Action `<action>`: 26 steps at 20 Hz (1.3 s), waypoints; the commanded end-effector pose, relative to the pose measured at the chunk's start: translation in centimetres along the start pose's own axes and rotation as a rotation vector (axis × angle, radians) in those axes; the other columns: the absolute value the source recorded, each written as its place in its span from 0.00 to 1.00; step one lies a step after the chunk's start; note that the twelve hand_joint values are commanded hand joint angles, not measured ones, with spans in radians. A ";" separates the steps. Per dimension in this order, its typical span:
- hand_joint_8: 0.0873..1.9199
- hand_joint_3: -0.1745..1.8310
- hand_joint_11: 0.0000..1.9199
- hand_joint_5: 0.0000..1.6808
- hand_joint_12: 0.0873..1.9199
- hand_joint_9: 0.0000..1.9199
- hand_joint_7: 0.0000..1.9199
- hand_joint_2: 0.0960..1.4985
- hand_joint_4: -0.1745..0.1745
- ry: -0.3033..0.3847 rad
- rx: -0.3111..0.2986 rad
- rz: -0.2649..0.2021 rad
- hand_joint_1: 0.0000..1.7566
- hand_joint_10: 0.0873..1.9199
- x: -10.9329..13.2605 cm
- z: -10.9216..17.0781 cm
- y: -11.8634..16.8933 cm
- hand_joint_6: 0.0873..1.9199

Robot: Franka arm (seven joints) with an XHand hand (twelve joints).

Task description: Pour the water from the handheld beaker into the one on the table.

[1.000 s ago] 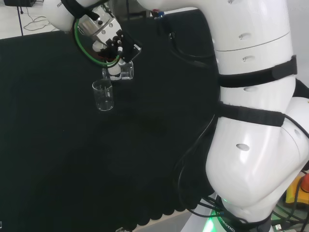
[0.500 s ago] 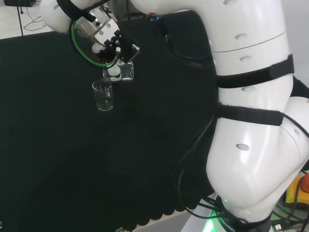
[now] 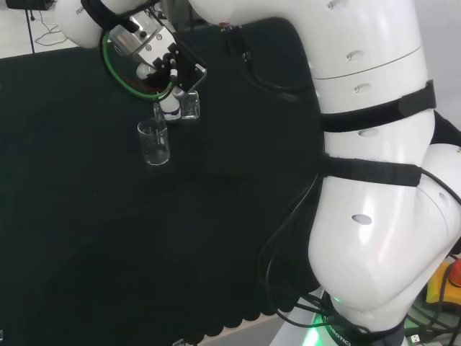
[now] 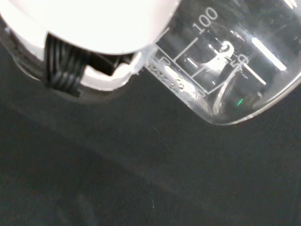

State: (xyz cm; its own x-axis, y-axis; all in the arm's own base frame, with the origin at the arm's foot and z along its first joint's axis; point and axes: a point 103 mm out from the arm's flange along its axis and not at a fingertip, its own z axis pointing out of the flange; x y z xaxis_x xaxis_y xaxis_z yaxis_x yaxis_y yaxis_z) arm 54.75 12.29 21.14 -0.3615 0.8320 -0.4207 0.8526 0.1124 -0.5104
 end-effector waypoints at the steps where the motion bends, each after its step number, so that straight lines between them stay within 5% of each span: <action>1: 0.38 0.46 0.60 0.72 0.43 0.67 0.75 0.38 0.63 -0.016 0.016 0.001 0.65 0.32 0.2 -0.1 0.0 0.41; 26: 0.38 0.47 0.60 0.71 0.43 0.67 0.75 0.38 0.62 -0.068 0.067 0.002 0.65 0.33 1.3 -1.2 0.6 0.42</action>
State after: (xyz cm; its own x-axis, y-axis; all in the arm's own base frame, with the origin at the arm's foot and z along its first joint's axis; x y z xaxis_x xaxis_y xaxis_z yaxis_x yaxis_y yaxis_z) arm 55.24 14.07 21.17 -0.3853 0.7963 -0.4664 0.8299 0.0781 -0.5523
